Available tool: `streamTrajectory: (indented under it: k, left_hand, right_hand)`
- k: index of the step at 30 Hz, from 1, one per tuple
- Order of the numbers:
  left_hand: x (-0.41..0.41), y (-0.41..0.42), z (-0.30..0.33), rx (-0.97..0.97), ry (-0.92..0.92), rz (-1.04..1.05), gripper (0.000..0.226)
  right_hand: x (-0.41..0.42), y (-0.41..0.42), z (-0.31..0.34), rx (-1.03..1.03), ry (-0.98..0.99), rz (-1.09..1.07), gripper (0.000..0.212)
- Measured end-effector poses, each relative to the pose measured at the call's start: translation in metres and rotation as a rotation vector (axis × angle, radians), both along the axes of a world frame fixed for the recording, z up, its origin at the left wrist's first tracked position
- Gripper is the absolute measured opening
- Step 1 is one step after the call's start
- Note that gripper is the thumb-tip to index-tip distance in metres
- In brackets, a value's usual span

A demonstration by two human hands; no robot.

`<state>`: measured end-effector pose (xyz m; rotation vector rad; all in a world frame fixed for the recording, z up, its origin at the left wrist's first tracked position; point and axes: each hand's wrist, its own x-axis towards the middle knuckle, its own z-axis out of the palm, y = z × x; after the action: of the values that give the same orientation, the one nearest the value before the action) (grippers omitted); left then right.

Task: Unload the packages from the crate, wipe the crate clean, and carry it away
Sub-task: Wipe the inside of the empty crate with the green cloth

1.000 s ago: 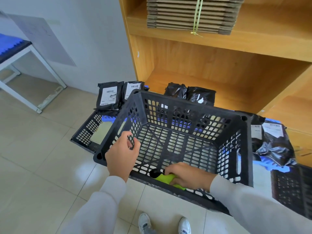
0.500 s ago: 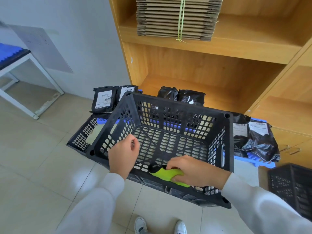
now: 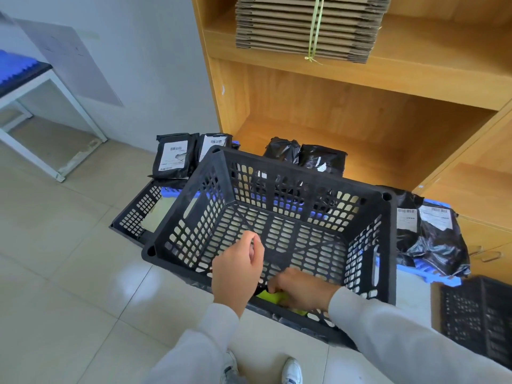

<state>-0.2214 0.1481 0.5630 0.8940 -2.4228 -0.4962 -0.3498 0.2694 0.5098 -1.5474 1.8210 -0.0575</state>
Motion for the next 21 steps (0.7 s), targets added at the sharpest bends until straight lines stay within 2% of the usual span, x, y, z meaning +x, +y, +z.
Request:
streamTrajectory:
  k: [4,10,14,18,21]
  left_hand:
    - [0.000,-0.001,0.001,0.018,0.002,0.041,0.027]
    - [-0.001,-0.001,0.000,0.031,-0.008,0.080,0.035]
    - [-0.002,-0.003,-0.004,0.025,0.024,0.094,0.035]
    - [-0.002,-0.002,-0.005,0.001,0.032,0.097,0.034]
    - [-0.003,-0.003,-0.005,-0.002,0.033,0.110,0.031]
  right_hand:
    - [0.002,-0.017,-0.029,0.098,0.010,0.056,0.029]
    - [0.004,-0.031,-0.069,0.178,0.044,0.069,0.022]
    - [0.006,-0.034,-0.096,0.222,0.015,0.018,0.026]
    - [0.010,-0.035,-0.112,0.272,0.018,-0.016,0.043]
    - [0.010,-0.039,-0.112,0.300,0.002,-0.013,0.039]
